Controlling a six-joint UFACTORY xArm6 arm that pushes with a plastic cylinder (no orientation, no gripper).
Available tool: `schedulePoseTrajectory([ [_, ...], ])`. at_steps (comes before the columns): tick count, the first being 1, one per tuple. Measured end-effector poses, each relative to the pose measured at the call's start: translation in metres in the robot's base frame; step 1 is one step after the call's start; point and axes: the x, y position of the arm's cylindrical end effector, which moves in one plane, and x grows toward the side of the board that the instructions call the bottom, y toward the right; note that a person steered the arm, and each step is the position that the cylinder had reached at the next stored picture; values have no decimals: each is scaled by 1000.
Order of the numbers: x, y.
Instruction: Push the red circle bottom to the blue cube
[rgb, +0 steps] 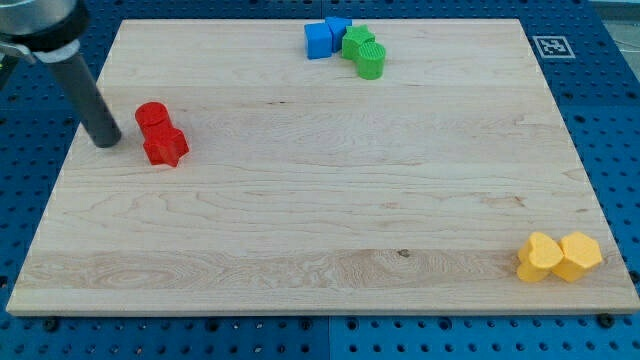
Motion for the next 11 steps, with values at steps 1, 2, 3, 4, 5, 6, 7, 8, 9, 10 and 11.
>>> schedulePoseTrajectory([
  [1, -23, 78],
  [2, -55, 150],
  [3, -55, 154],
  [4, -37, 124],
  [5, -31, 72],
  [6, -45, 38],
  [7, -84, 88],
  [8, -96, 152],
  [9, -97, 139],
  [10, -75, 129],
  [11, -55, 150],
])
